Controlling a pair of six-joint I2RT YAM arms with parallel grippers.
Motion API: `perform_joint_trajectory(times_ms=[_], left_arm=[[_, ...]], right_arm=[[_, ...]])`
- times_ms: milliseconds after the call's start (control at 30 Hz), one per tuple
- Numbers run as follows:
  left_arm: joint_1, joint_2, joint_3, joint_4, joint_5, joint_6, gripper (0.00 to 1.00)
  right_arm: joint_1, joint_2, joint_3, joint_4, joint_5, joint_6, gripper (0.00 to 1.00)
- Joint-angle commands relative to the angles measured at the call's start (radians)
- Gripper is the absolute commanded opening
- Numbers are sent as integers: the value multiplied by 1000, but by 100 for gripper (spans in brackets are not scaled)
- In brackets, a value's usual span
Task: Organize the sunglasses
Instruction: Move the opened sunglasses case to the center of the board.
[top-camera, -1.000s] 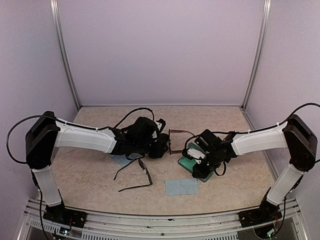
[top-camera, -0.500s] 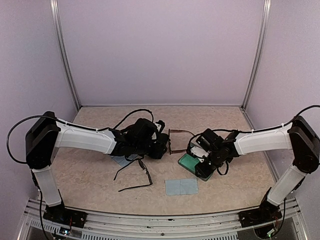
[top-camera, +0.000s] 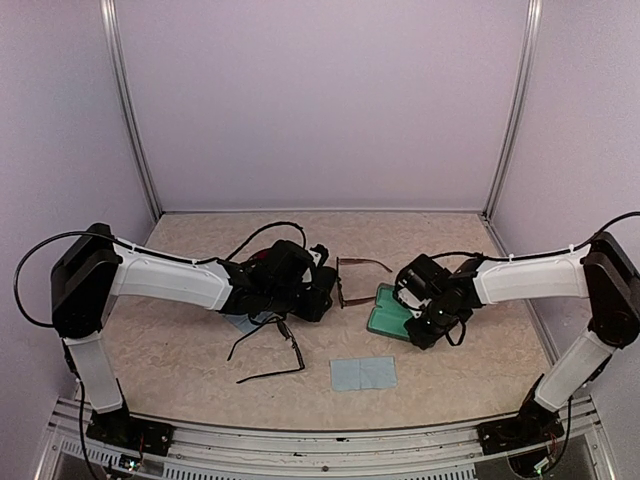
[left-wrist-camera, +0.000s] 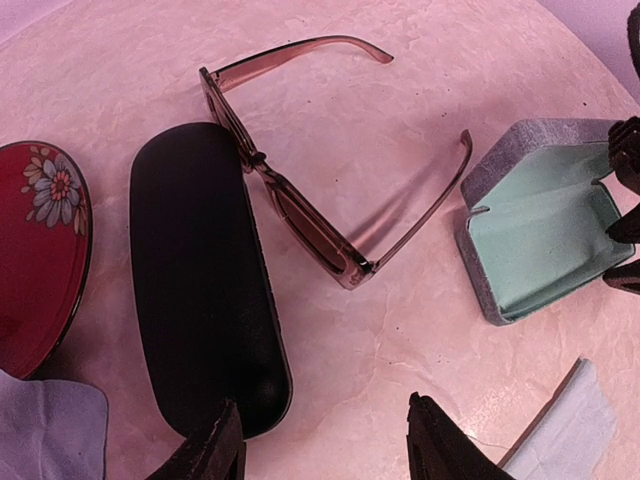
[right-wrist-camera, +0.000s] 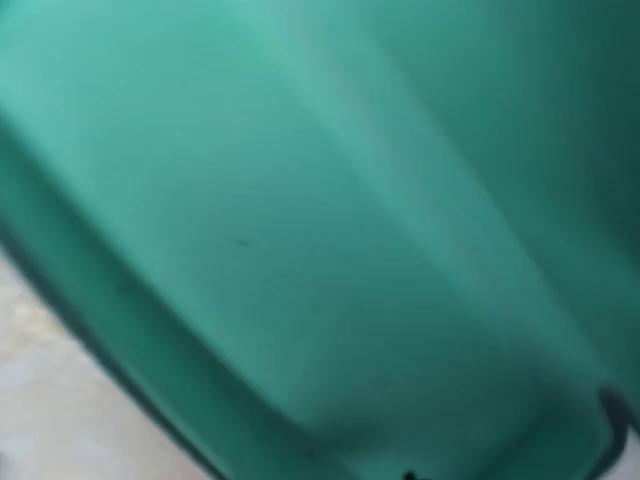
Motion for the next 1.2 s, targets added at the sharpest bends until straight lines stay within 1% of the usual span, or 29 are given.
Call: perform_joint_trajectory(times_ms=[0, 67, 267, 333, 400, 500, 600, 733, 833, 1167], left_arm=[[-10, -30, -10, 18, 2, -5, 55], [-13, -36, -18, 19, -1, -3, 54], [-22, -35, -27, 24, 1, -1, 55], [-27, -29, -21, 29, 3, -1, 55], [-32, -21, -15, 33, 13, 6, 55], [-39, -16, -21, 47, 52, 27, 55], [-43, -21, -37, 62, 153, 58, 54], [-69, -5, -31, 31, 287, 134, 54], [-83, 24, -12, -12, 360, 151, 53], [-52, 80, -2, -75, 474, 144, 50]], right_arm=[[-21, -40, 13, -34, 46, 32, 38], [-21, -61, -5, -18, 16, 42, 40], [-37, -202, -113, 63, -75, 133, 46], [-51, -251, -152, 88, -82, 153, 47], [-57, -284, -171, 106, -121, 160, 47], [-56, -320, -190, 169, -207, 134, 47], [-54, -342, -212, 249, -306, 93, 47], [-36, -318, -234, 319, -386, 66, 45], [-29, -265, -240, 337, -398, 62, 44], [-16, -136, -264, 443, -502, 61, 43]])
